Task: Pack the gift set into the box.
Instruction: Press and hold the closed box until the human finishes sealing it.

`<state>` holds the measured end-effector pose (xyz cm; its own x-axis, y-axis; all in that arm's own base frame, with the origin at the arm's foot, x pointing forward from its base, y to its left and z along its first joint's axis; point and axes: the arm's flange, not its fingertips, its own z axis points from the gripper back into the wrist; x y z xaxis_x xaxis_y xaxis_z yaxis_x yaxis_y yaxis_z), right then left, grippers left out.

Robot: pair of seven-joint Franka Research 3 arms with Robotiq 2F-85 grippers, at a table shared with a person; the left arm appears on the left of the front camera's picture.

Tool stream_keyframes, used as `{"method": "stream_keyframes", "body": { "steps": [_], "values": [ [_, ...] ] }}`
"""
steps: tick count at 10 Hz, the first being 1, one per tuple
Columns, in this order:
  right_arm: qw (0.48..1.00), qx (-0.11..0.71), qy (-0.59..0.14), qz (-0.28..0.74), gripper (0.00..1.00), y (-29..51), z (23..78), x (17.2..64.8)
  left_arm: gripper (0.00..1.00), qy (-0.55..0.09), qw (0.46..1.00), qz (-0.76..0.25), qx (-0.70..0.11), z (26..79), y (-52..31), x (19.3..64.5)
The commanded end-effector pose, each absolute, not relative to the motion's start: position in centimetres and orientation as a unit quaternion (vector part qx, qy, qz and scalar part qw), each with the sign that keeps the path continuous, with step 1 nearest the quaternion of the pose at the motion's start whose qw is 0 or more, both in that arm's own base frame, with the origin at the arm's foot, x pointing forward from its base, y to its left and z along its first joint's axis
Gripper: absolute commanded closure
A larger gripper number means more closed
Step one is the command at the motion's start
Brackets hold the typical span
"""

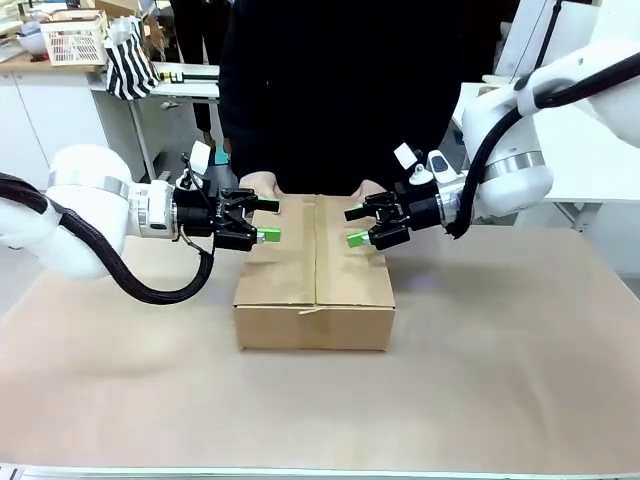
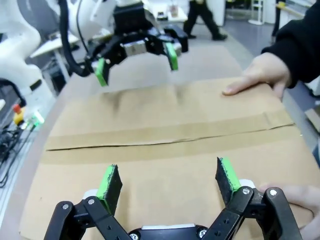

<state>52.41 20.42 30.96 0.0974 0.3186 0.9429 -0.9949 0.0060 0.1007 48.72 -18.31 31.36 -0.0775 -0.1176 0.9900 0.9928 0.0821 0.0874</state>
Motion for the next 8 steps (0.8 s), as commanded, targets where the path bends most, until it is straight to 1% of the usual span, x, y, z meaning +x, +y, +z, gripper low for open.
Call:
{"method": "stream_keyframes", "body": {
  "steps": [1, 3, 5, 6, 7, 8],
  "values": [
    [0.579, 0.465, -0.387, 0.547, 0.00, 20.4, 30.0, 52.1, 0.00, -0.502, 0.525, -0.545, -0.418, 30.0, -18.2, 50.1],
    [0.570, 0.497, -0.378, 0.534, 0.00, 20.0, 30.4, 50.4, 0.00, -0.500, 0.535, -0.535, -0.421, 28.7, -17.9, 50.8],
    [0.571, 0.489, -0.374, 0.543, 0.00, 20.6, 30.7, 48.0, 0.00, -0.487, 0.547, -0.533, -0.424, 27.5, -17.7, 51.0],
    [0.587, 0.453, -0.388, 0.547, 0.00, 21.0, 30.5, 47.6, 0.00, -0.482, 0.547, -0.535, -0.426, 27.1, -17.9, 50.7],
    [0.601, 0.396, -0.415, 0.556, 0.00, 21.4, 30.2, 47.6, 0.00, -0.476, 0.546, -0.537, -0.432, 26.8, -18.0, 50.4],
    [0.600, 0.376, -0.427, 0.562, 0.00, 21.6, 29.8, 47.6, 0.00, -0.474, 0.547, -0.539, -0.432, 26.8, -18.0, 50.2]
  ]
}}
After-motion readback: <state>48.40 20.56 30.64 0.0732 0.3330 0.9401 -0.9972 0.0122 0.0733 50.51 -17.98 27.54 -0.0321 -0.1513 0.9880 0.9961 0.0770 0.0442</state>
